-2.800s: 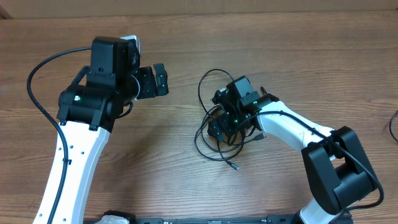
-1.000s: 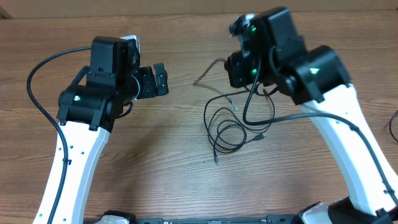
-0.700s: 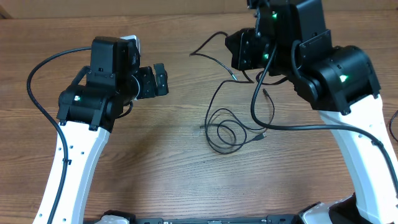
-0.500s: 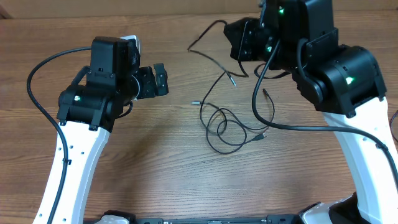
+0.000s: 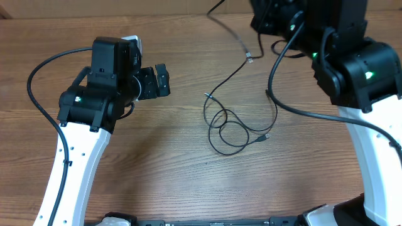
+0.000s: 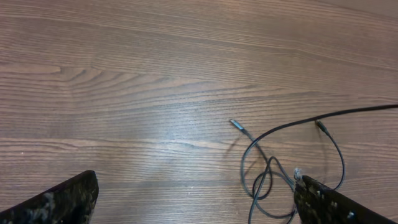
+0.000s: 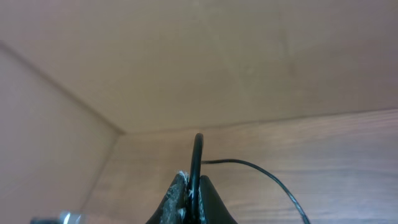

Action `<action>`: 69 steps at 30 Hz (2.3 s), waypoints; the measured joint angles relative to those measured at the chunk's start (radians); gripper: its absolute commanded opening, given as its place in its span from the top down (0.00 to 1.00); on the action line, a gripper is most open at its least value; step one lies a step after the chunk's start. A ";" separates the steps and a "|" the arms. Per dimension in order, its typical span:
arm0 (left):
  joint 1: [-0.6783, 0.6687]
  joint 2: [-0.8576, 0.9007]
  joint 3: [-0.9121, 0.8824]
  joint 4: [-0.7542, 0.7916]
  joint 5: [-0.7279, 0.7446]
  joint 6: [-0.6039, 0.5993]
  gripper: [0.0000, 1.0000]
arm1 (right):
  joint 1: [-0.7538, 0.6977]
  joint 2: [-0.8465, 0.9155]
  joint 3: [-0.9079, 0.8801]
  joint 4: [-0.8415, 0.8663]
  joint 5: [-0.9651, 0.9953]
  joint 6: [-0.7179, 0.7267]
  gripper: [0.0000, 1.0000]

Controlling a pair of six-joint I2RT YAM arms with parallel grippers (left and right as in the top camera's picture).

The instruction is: Untangle cables

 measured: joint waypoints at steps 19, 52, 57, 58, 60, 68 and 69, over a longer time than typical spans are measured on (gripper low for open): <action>0.000 0.000 0.000 0.000 0.000 0.000 0.00 | -0.266 -0.055 0.002 0.463 0.077 -0.128 0.96; 0.001 0.001 0.000 0.000 0.000 0.000 0.00 | -1.018 0.195 0.016 0.262 0.362 -0.362 0.96; 0.001 0.001 0.000 0.000 0.000 0.000 0.00 | -1.024 0.226 -0.003 0.172 0.306 -0.358 0.96; 0.001 0.001 0.000 0.000 0.000 0.000 0.00 | -1.024 0.238 -0.011 0.162 0.302 -0.357 0.96; 0.001 0.002 0.000 0.000 0.000 0.000 0.00 | -1.024 0.264 -0.037 0.142 0.294 -0.356 0.96; 0.001 0.002 0.000 0.000 0.000 0.000 0.00 | -1.024 0.321 -0.201 0.113 0.283 -0.275 0.70; 0.001 0.002 0.000 0.000 0.000 0.000 0.00 | -1.024 0.326 -0.221 0.114 0.284 -0.269 0.49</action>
